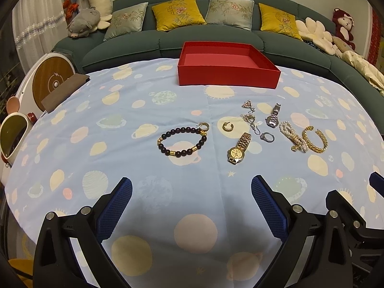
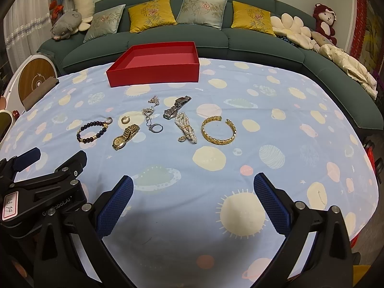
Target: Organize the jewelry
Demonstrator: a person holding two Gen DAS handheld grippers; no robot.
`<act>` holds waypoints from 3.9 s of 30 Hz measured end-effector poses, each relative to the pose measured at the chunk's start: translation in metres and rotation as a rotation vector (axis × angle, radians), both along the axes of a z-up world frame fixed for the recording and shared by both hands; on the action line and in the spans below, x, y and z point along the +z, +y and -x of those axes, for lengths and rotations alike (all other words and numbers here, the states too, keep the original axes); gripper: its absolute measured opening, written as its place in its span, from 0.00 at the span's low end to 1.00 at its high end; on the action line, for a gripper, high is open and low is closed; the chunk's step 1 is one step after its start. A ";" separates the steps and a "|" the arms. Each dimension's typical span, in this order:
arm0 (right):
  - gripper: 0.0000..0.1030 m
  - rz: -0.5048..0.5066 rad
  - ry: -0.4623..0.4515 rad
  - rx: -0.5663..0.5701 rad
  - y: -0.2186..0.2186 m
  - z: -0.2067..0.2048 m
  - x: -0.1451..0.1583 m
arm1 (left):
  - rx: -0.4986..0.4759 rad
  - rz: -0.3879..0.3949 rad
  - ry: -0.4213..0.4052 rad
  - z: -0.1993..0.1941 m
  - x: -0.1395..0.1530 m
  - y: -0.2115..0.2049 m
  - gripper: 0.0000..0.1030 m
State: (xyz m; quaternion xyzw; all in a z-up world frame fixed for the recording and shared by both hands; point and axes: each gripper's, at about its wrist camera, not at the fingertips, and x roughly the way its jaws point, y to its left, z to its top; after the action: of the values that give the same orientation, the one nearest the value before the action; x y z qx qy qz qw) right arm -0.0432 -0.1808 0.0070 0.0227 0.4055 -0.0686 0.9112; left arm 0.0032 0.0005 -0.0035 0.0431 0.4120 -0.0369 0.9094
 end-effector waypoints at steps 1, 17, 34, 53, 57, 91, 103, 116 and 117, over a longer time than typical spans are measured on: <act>0.95 0.001 0.000 -0.001 0.001 0.001 0.001 | 0.002 -0.001 -0.005 0.000 0.001 0.000 0.94; 0.95 -0.006 0.005 0.000 0.003 -0.001 0.000 | 0.008 0.000 -0.010 -0.001 0.000 0.001 0.94; 0.95 -0.021 0.008 -0.004 0.001 -0.002 -0.001 | -0.013 0.003 -0.006 0.000 -0.002 0.000 0.94; 0.95 -0.020 0.006 -0.005 0.001 -0.002 0.000 | -0.015 0.004 -0.007 -0.001 -0.001 0.000 0.94; 0.95 -0.019 0.005 -0.005 0.001 -0.002 0.000 | -0.015 0.003 -0.009 -0.001 -0.001 0.000 0.94; 0.95 -0.020 0.005 -0.005 0.001 -0.002 0.000 | -0.015 0.004 -0.006 -0.001 -0.001 0.001 0.94; 0.95 -0.032 0.010 -0.001 0.004 -0.008 -0.006 | -0.005 0.002 0.016 -0.007 -0.010 0.004 0.94; 0.95 -0.047 0.018 -0.012 -0.008 -0.039 -0.022 | 0.000 0.016 0.065 -0.031 -0.027 0.005 0.94; 0.95 -0.046 0.019 -0.015 -0.009 -0.042 -0.023 | 0.002 0.020 0.068 -0.032 -0.028 0.006 0.94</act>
State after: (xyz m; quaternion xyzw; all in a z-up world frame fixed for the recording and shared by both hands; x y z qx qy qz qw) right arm -0.0009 -0.1903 -0.0158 0.0462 0.4155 -0.0661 0.9060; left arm 0.0354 0.0064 -0.0310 0.0324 0.4426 -0.0413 0.8952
